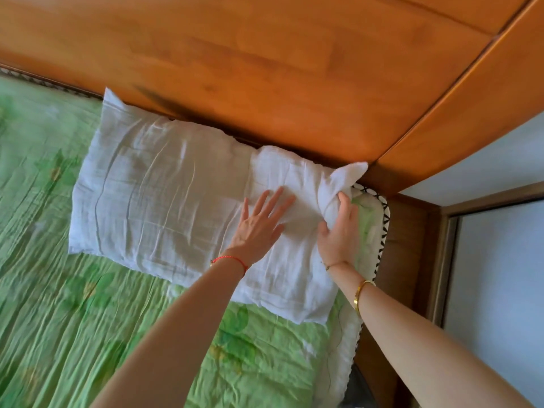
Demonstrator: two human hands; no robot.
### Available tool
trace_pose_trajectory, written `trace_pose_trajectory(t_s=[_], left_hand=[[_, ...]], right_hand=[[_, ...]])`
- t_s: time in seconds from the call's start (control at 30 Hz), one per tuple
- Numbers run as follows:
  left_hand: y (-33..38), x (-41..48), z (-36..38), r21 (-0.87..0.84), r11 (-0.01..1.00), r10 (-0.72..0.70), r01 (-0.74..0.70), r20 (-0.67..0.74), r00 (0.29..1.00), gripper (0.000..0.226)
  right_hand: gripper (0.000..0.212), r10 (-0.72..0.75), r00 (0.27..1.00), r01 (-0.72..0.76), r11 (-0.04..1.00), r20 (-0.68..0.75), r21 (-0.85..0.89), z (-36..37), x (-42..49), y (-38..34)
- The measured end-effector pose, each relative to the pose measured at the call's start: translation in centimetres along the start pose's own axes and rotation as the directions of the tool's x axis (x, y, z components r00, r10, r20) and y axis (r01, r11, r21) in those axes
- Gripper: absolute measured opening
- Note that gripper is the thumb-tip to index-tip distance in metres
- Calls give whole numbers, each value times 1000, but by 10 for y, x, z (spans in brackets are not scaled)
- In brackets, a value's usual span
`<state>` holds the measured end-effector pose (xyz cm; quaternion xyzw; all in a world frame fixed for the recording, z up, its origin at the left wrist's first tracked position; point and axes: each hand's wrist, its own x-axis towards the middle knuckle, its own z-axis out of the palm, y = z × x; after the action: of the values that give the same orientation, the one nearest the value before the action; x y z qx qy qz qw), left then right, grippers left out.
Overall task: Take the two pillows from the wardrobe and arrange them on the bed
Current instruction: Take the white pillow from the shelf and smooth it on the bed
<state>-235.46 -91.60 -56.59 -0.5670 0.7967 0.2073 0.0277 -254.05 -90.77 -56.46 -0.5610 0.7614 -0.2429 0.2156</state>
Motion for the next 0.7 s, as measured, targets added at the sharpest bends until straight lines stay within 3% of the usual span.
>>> trace_pose_trajectory(t_s=[0.1,0.17,0.33,0.5,0.6,0.7], left_hand=[[-8,-9,-1,60,997,48,-45,-42,998,66],[-21,-19,-5,56,998,-1,4,-59,998,64],[-67,-51,-27,-8,970,-241,243,-151,959,61],[-124,-81,-54,-1,902,-418,432,-255,872,64],[-160,-95,-70,-77,837,-543,542,-246,803,65],[-191,-101,-76,-115,825,-564,553,-93,821,65]], right_hand=[[69,162,986,-165,981,-29,-105,-7,-10,9],[67,245,968,-249,948,-42,-200,-10,-9,12],[53,-125,988,93,948,-89,-304,-1,-9,-16],[50,-433,885,461,867,173,-187,36,-14,-74],[66,-450,805,542,823,386,-171,61,-15,-99],[81,-408,747,583,782,525,-220,86,-15,-106]])
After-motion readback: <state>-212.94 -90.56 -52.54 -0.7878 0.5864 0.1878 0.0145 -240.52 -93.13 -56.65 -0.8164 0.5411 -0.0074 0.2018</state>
